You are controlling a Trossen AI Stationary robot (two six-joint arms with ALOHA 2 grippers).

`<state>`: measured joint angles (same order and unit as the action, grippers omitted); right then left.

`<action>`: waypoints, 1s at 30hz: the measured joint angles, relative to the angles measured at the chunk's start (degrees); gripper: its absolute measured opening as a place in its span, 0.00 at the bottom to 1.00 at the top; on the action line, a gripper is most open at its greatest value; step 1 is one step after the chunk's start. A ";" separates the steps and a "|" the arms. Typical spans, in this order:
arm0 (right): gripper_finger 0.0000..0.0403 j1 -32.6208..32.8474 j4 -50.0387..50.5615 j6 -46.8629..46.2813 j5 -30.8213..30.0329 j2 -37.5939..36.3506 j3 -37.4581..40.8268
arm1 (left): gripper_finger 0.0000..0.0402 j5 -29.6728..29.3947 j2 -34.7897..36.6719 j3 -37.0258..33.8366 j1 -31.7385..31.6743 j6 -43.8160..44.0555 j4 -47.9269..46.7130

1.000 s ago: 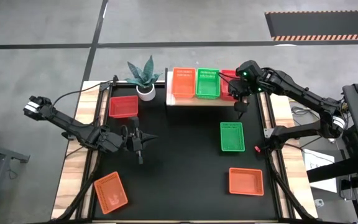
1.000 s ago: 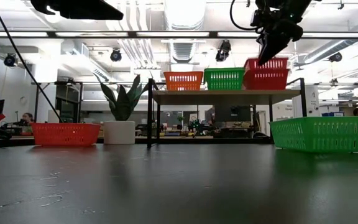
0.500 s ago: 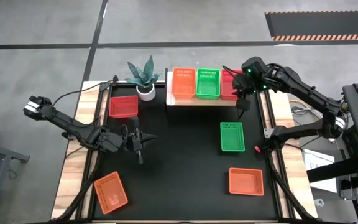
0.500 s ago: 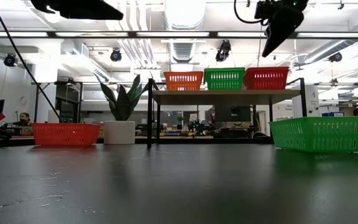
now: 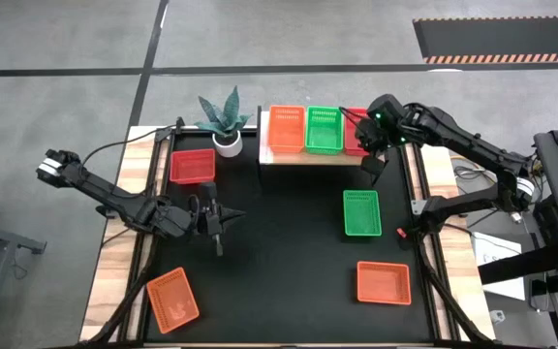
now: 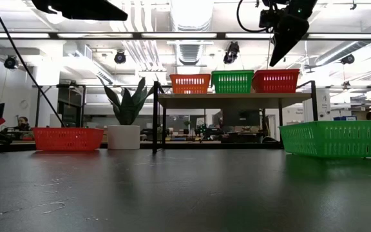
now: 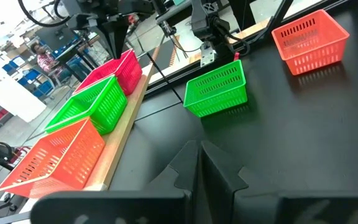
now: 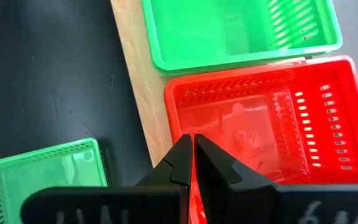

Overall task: Stack baskets on shelf by color
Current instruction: Stack the left orange bin on top of the orange bin on the shelf

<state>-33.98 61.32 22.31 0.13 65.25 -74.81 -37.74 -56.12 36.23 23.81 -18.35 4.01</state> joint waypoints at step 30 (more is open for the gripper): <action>0.02 38.60 -14.96 -12.83 -11.29 -10.82 7.14 | 0.01 0.00 -0.95 0.00 0.00 8.25 0.02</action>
<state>4.62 46.37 9.49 -11.16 54.43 -67.67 -37.73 -57.07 36.23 23.81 -10.10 4.03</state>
